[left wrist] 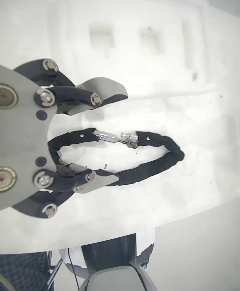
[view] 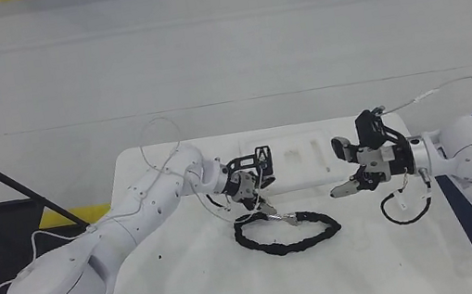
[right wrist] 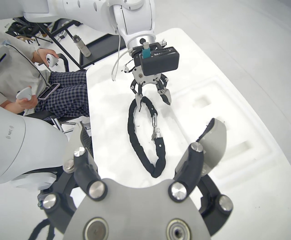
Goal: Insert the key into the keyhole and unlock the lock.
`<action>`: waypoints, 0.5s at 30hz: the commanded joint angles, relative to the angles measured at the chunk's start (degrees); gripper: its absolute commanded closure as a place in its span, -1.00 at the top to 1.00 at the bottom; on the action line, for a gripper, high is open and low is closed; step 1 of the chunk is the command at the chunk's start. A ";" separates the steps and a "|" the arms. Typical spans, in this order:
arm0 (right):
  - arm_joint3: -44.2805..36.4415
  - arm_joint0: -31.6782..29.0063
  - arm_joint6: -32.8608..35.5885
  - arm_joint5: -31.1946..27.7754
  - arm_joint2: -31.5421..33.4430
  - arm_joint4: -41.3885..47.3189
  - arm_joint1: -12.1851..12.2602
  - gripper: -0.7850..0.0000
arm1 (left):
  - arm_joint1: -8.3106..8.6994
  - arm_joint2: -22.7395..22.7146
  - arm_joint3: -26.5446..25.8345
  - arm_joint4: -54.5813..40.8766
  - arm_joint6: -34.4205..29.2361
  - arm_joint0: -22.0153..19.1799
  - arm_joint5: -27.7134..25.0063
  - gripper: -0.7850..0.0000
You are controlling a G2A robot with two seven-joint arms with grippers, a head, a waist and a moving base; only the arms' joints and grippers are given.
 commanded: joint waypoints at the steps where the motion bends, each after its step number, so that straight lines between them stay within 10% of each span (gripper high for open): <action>1: 3.28 3.00 -2.13 -2.09 -1.36 -0.44 -0.19 1.00 | 0.94 -0.75 -0.60 0.35 1.19 -1.99 0.00 1.00; 15: 17.50 26.41 -5.08 -5.03 -13.54 -1.19 -1.52 1.00 | 8.47 -1.94 0.67 1.05 19.74 -14.96 0.00 1.00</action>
